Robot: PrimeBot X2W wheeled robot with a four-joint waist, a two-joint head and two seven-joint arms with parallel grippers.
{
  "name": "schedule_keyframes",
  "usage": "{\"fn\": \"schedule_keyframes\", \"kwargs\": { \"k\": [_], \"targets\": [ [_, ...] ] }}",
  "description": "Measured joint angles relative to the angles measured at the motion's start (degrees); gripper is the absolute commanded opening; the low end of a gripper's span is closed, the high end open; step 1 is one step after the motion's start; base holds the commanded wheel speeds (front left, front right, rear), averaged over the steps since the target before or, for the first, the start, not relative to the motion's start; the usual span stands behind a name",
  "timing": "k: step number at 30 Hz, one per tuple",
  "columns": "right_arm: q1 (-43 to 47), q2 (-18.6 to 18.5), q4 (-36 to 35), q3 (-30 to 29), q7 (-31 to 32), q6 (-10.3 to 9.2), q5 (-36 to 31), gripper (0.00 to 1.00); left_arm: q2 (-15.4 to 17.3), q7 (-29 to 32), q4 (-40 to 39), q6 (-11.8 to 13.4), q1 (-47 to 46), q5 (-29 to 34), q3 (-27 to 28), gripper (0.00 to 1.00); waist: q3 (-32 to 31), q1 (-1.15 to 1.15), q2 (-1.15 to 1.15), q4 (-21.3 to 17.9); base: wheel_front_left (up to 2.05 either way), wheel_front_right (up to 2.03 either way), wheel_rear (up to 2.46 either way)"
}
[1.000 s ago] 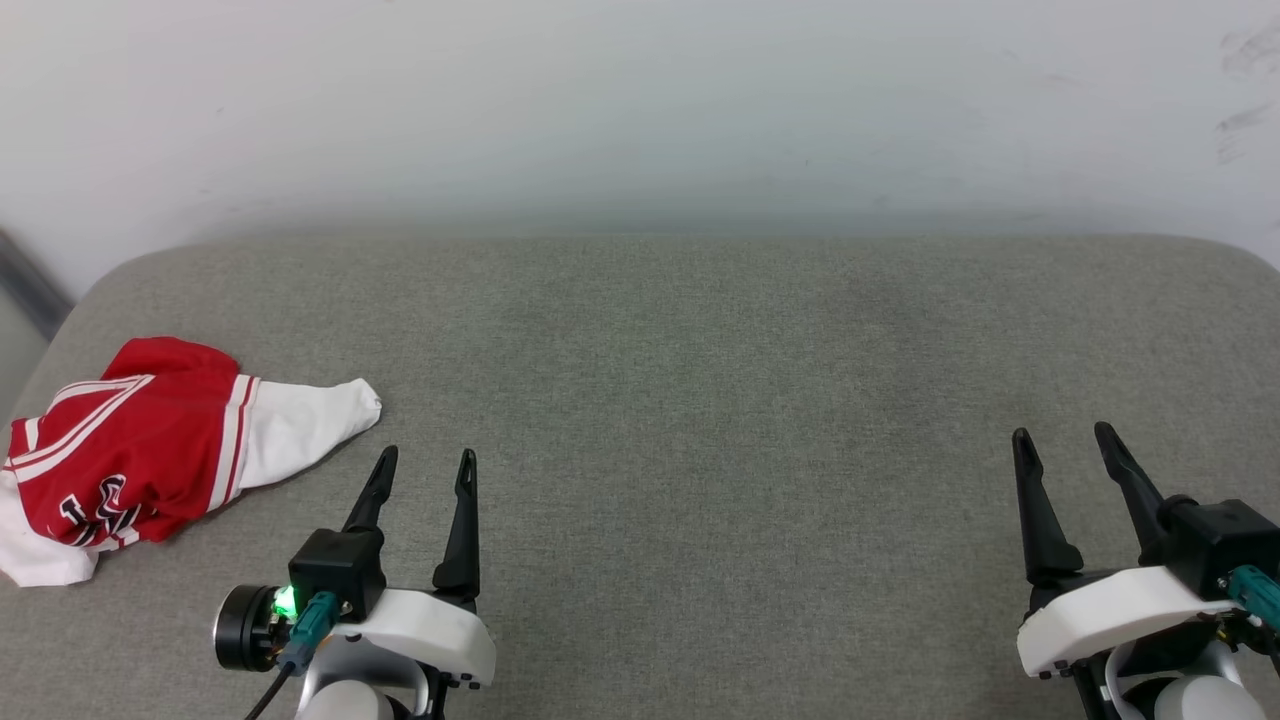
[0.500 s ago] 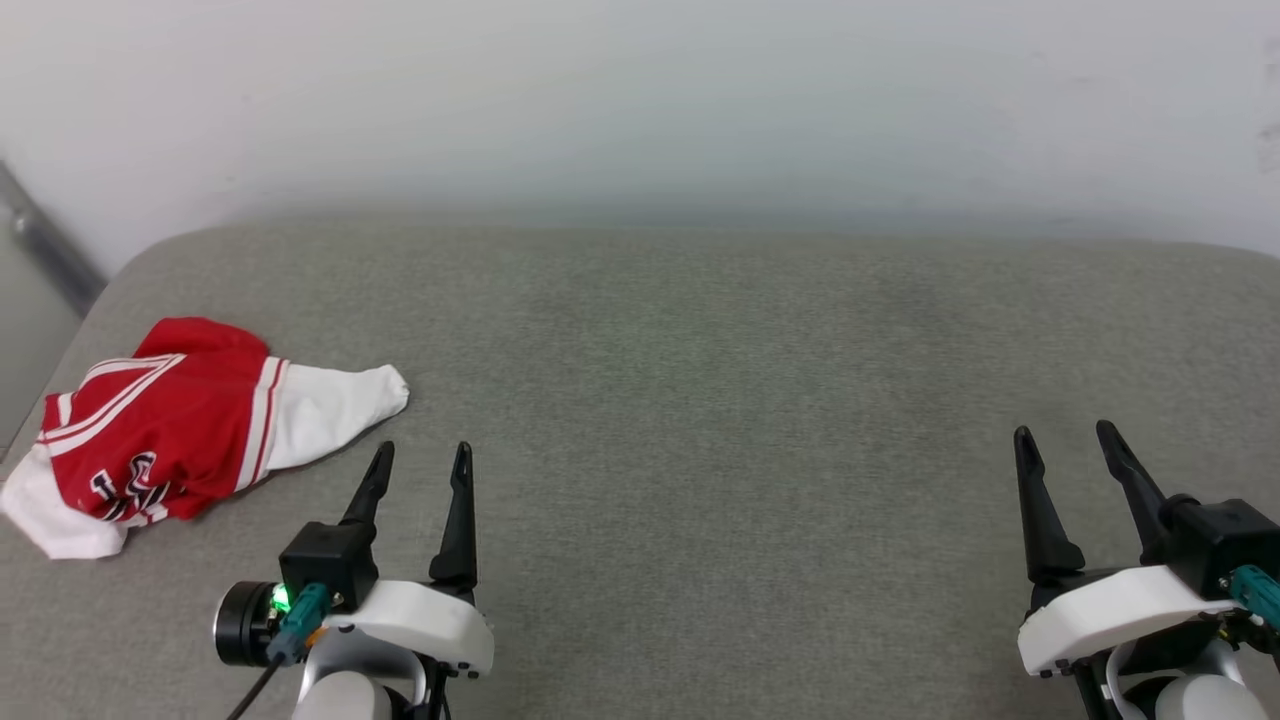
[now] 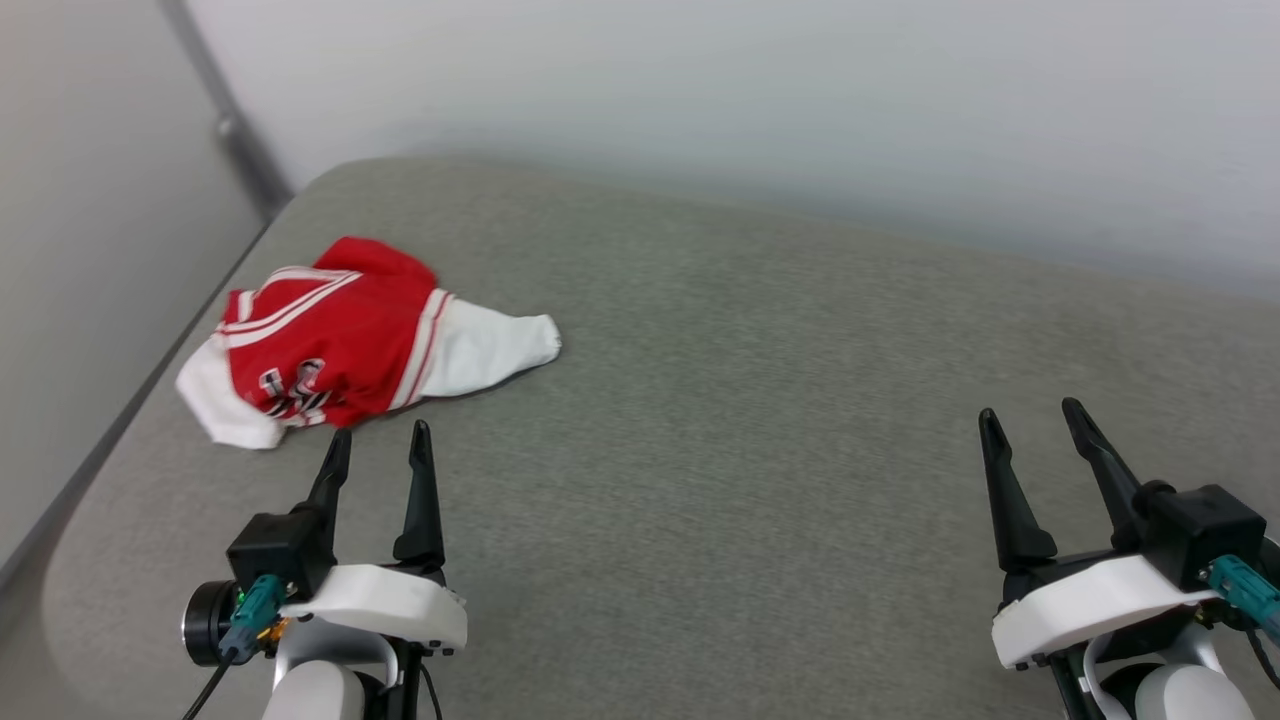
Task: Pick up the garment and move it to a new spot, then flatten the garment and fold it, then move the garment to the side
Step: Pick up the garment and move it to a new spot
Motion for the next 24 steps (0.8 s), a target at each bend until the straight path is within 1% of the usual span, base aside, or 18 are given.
{"fn": "schedule_keyframes", "kwargs": {
  "k": [7,15,19,24],
  "targets": [
    [0.2,0.0,-1.9,1.7,0.7,0.01,0.2,1.00,0.0,0.0,-0.4,0.7,0.5,-0.2,1.9,1.00,0.4,0.00,0.00,7.1,0.00,0.00,0.00],
    [0.6,0.0,-3.4,3.1,1.7,0.01,-0.1,1.00,0.0,0.0,-0.5,0.5,1.5,0.7,3.2,1.00,0.6,0.00,0.00,14.0,0.00,0.00,0.00],
    [0.5,0.0,-3.9,3.7,2.2,0.01,-1.4,1.00,0.0,0.0,-0.7,0.5,1.9,0.7,3.6,1.00,0.9,0.00,0.00,15.8,0.00,0.00,0.00],
    [0.2,0.0,-4.1,4.1,2.4,0.01,-1.8,1.00,0.0,0.0,-0.7,0.5,1.8,0.5,4.1,1.00,1.5,0.00,0.00,16.1,0.00,0.00,0.00]
  ]
}}
